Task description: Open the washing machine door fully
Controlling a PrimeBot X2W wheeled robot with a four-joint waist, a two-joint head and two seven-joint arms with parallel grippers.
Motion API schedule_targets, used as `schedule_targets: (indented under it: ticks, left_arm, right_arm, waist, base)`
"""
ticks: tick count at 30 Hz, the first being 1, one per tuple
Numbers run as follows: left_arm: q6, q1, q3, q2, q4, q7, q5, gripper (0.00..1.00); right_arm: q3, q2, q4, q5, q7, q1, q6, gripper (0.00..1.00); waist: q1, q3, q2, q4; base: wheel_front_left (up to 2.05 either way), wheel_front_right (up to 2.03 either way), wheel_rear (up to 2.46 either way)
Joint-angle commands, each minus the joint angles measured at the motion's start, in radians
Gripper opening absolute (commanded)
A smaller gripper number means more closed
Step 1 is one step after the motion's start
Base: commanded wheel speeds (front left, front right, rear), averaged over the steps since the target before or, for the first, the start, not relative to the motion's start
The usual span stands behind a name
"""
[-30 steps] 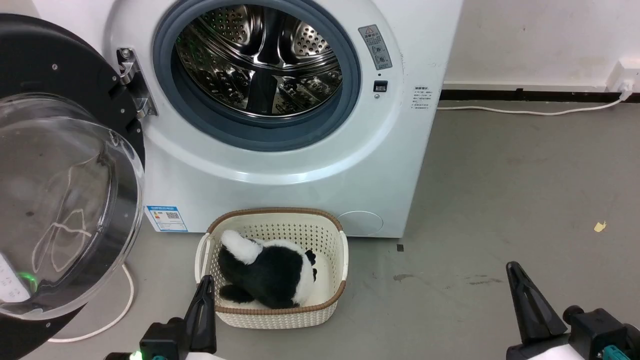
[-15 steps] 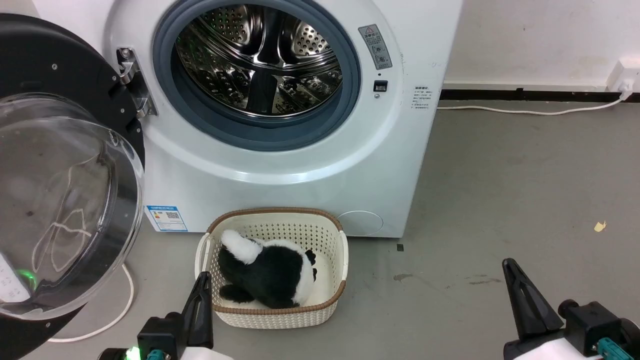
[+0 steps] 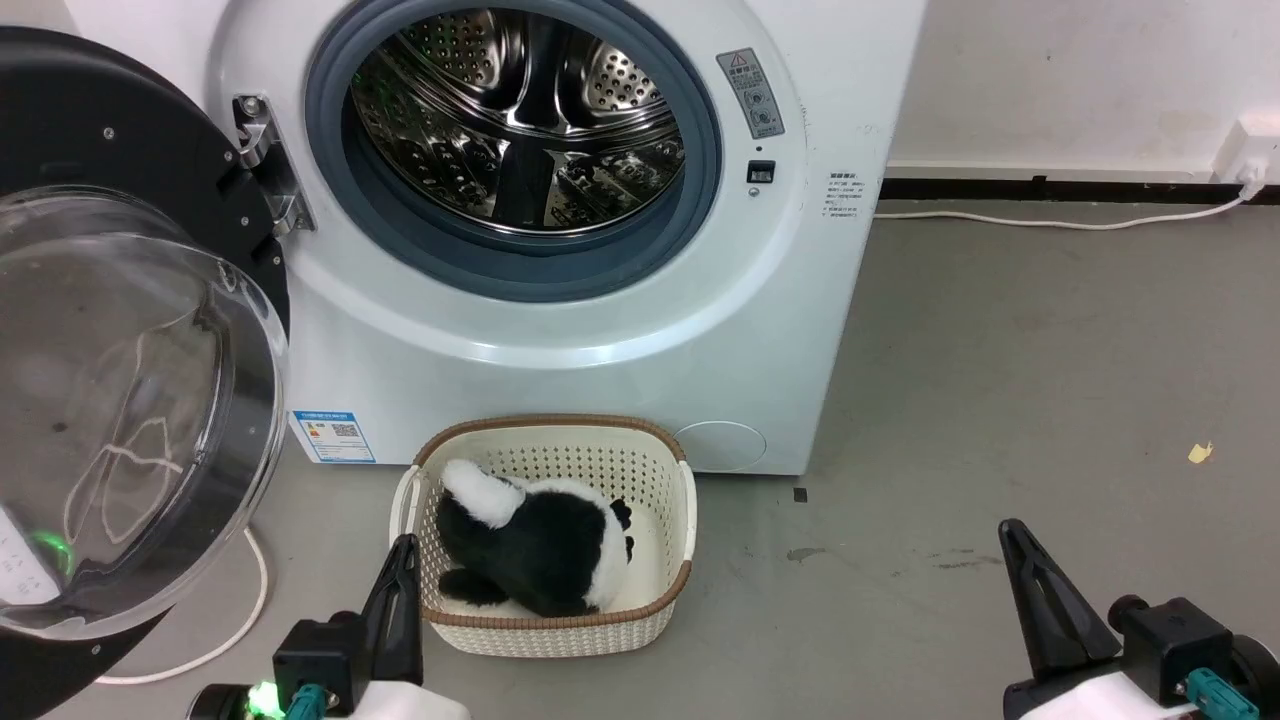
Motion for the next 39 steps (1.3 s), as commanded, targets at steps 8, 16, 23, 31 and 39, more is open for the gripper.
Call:
schedule_targets:
  ticks: [8,16,23,31,39]
  left_arm:
    - [-0.013,-0.018,0.014,-0.007,-0.007,0.022,0.016,0.00]
    - [-0.019,-0.024,0.023,-0.009,-0.010,0.038,0.024,0.00]
    - [-0.025,-0.029,0.030,-0.011,-0.014,0.052,0.032,0.00]
    - [-0.031,-0.035,0.038,-0.012,-0.017,0.067,0.039,0.00]
    - [-0.037,-0.040,0.047,-0.014,-0.020,0.083,0.048,0.00]
  right_arm:
    - [0.004,0.003,0.003,-0.008,0.020,-0.025,0.000,0.00]
    - [0.007,0.003,0.003,-0.011,0.037,-0.032,-0.001,0.00]
    - [0.009,0.003,0.004,-0.013,0.051,-0.037,-0.001,0.00]
    - [0.012,0.003,0.004,-0.015,0.065,-0.043,-0.001,0.00]
    - [0.015,0.004,0.004,-0.017,0.082,-0.049,-0.001,0.00]
  waist:
    - [-0.0001,0.000,0.0000,-0.001]
    - [-0.0001,0.001,0.0000,-0.001]
    - [-0.0001,0.001,0.0000,-0.002]
    - [-0.0001,0.001,0.0000,-0.002]
    - [-0.0001,0.001,0.0000,-0.003]
  base:
    - [0.00,0.00,0.00]
    - [0.00,0.00,0.00]
    - [0.00,0.00,0.00]
    - [0.00,0.00,0.00]
    - [0.00,0.00,0.00]
